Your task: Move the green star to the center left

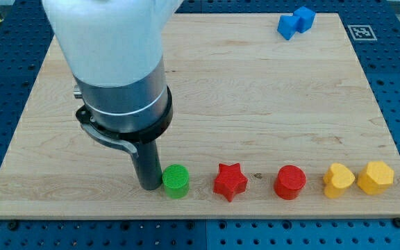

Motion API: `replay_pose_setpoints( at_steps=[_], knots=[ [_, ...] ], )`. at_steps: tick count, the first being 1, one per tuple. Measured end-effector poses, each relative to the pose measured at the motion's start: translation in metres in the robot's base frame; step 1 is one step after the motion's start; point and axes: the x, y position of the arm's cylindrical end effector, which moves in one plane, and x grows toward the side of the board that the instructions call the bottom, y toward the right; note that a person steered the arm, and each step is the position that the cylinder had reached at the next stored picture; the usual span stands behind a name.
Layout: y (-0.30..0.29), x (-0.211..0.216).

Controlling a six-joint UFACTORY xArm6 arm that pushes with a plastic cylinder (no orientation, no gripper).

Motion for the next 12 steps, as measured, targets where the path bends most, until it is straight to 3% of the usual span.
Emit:
replay_pose_setpoints(
  at_steps=[1, 3, 4, 5, 6, 7, 10, 11, 12],
  knots=[
    [-0.043, -0.030],
    [-0.162, -0.173],
    [-0.189, -0.260],
    [-0.129, -0.324],
    [-0.033, -0.333],
    [-0.023, -0.324],
    [-0.070, -0.271],
    [-0.070, -0.268],
    [-0.072, -0.308]
  ],
)
